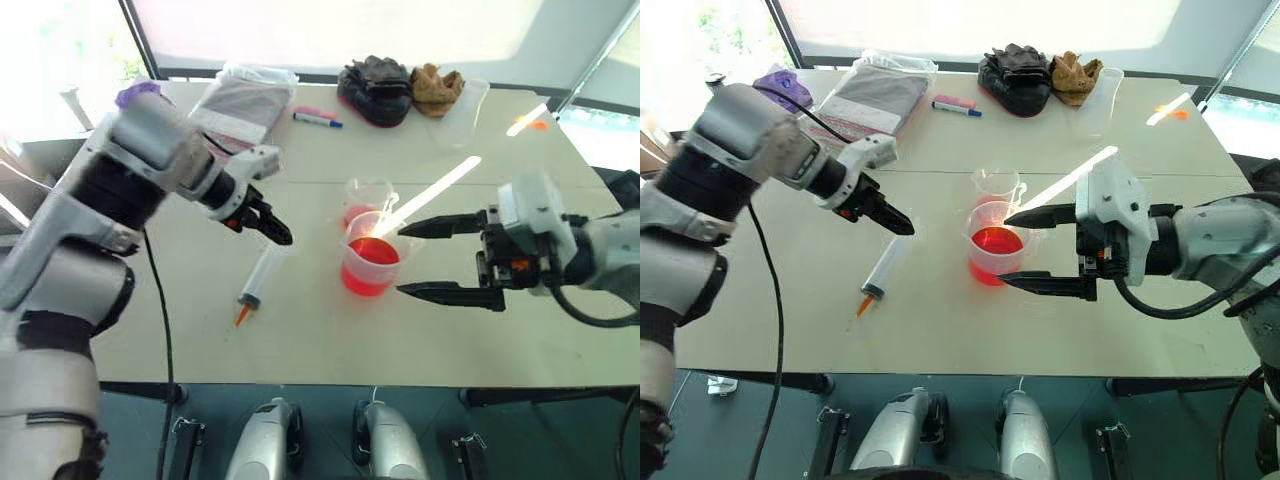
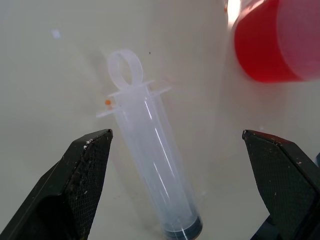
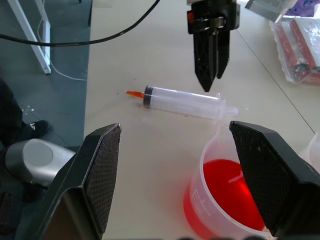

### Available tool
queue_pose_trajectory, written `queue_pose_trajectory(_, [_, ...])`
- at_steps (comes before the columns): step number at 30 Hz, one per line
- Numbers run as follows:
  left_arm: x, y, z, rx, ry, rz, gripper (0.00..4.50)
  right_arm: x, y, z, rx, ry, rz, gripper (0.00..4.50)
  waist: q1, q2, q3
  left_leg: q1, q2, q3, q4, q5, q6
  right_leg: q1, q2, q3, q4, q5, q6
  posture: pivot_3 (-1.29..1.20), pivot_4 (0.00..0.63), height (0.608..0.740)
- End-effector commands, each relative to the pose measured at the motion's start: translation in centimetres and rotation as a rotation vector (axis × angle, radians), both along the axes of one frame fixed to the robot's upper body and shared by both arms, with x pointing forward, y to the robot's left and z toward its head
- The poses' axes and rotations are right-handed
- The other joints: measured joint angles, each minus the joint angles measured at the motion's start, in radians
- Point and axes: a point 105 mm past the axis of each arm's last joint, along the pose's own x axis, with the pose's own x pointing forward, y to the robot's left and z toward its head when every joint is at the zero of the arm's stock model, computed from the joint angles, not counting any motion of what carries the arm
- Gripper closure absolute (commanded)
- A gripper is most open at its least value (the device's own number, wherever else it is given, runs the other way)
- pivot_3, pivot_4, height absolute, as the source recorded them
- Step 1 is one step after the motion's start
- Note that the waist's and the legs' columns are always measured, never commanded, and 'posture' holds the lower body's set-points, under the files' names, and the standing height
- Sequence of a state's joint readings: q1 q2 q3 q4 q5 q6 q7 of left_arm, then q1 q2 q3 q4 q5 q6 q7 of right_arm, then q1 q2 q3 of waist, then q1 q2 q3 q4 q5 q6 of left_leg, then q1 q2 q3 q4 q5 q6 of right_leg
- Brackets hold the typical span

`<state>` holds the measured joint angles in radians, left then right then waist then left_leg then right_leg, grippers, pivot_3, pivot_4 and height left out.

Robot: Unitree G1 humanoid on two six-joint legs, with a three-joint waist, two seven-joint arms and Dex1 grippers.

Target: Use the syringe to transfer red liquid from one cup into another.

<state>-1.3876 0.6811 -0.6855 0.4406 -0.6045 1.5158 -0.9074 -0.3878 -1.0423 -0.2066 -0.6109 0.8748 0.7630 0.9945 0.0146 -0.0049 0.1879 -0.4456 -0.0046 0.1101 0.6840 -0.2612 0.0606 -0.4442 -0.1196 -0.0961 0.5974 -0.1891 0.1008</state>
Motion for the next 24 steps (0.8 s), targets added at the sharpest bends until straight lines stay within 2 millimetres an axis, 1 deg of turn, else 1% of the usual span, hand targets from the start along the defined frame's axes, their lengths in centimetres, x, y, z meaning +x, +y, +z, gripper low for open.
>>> queue_pose_trajectory(1, [0.3,0.7,-0.5,0.02,0.02,0.034,0.12,-0.5,0.1,0.7,0.012,-0.06,-0.023,0.85,-0.002,0.0,0.0,0.0,0.0,0.0,0.0,0.0,0.0,0.0,0.0,0.0,0.0,0.0,-0.001,0.0,0.15,0.74])
queue_pose_trajectory(4, [0.1,0.1,-1.6,0.026,0.054,0.029,0.12,-0.4,0.0,0.7,0.025,-0.062,-0.049,0.85,-0.001,0.0,0.0,0.0,0.0,-0.001,0.0,0.0,0.0,0.0,-0.001,0.0,0.0,-0.001,-0.003,0.0,0.15,0.74])
queue_pose_trajectory(8, [0.3,-0.1,-3.0,0.05,0.076,0.038,0.12,-0.3,0.1,0.8,0.042,-0.068,-0.066,0.85,0.0,0.0,0.0,0.0,0.0,-0.001,0.0,0.0,0.0,0.0,-0.003,0.0,0.0,-0.002,-0.004,0.0,0.15,0.74])
queue_pose_trajectory(11, [0.5,-0.3,-3.6,0.057,0.081,0.044,0.12,-0.2,0.1,0.8,0.046,-0.069,-0.07,0.85,0.0,-0.001,0.0,0.0,0.0,-0.001,0.001,0.0,0.0,0.0,-0.003,0.0,0.0,-0.002,-0.004,0.0,0.15,0.74])
queue_pose_trajectory(14, [0.6,-0.3,-5.3,0.11,0.075,0.025,0.12,0.0,0.2,0.8,0.054,-0.071,-0.081,0.85,0.0,0.0,0.0,0.0,0.0,-0.001,0.001,0.0,0.0,0.0,-0.003,0.0,0.0,-0.002,-0.004,0.0,0.15,0.74])
queue_pose_trajectory(16, [0.6,-0.4,-5.9,0.121,0.072,0.0,0.71,0.0,0.3,0.8,0.059,-0.07,-0.084,0.85,0.001,0.001,-0.001,0.001,0.0,-0.001,0.001,0.0,0.001,0.001,-0.003,0.0,0.0,-0.002,-0.004,0.0,0.15,0.74])
queue_pose_trajectory(17, [0.7,-0.3,-6.1,0.127,0.061,-0.001,0.92,0.0,0.3,0.8,0.062,-0.071,-0.086,0.85,0.002,0.001,-0.001,0.002,0.0,-0.001,0.001,0.0,0.001,0.002,-0.003,0.0,0.0,-0.002,-0.004,0.0,0.15,0.74])
queue_pose_trajectory(18, [0.8,-0.4,-6.2,0.122,0.064,0.008,1.08,0.0,0.3,0.9,0.065,-0.071,-0.088,0.85,0.002,0.001,-0.001,0.002,0.0,-0.001,0.001,0.0,0.001,0.002,-0.003,0.0,0.0,-0.002,-0.004,0.0,0.15,0.74])
queue_pose_trajectory(19, [0.9,-0.3,-6.3,0.122,0.062,0.013,1.44,0.0,0.3,0.9,0.068,-0.07,-0.089,0.85,0.003,0.001,-0.001,0.002,0.0,-0.002,0.001,-0.001,0.001,0.002,-0.004,0.0,0.0,-0.002,-0.005,0.0,0.15,0.74])
queue_pose_trajectory(21, [1.0,-0.3,-6.4,0.119,0.061,0.019,1.86,0.0,0.4,0.9,0.072,-0.068,-0.09,0.85,0.004,0.001,-0.001,0.002,0.0,-0.002,0.002,-0.003,0.005,0.002,-0.004,0.0,0.0,-0.001,-0.005,0.0,0.15,0.74])
queue_pose_trajectory(23, [1.1,-0.3,-6.5,0.116,0.06,0.023,2.45,0.0,0.4,0.9,0.074,-0.065,-0.092,0.85,0.003,0.001,-0.001,0.002,0.0,-0.002,0.002,-0.004,0.007,0.003,-0.004,0.001,0.0,-0.001,-0.005,0.0,0.15,0.74])
queue_pose_trajectory(24, [1.1,-0.3,-6.5,0.113,0.058,0.024,2.62,0.0,0.4,0.9,0.074,-0.064,-0.092,0.85,0.003,0.001,-0.002,0.002,0.0,-0.002,0.002,-0.004,0.007,0.003,-0.004,0.001,0.0,-0.001,-0.006,0.0,0.15,0.74])
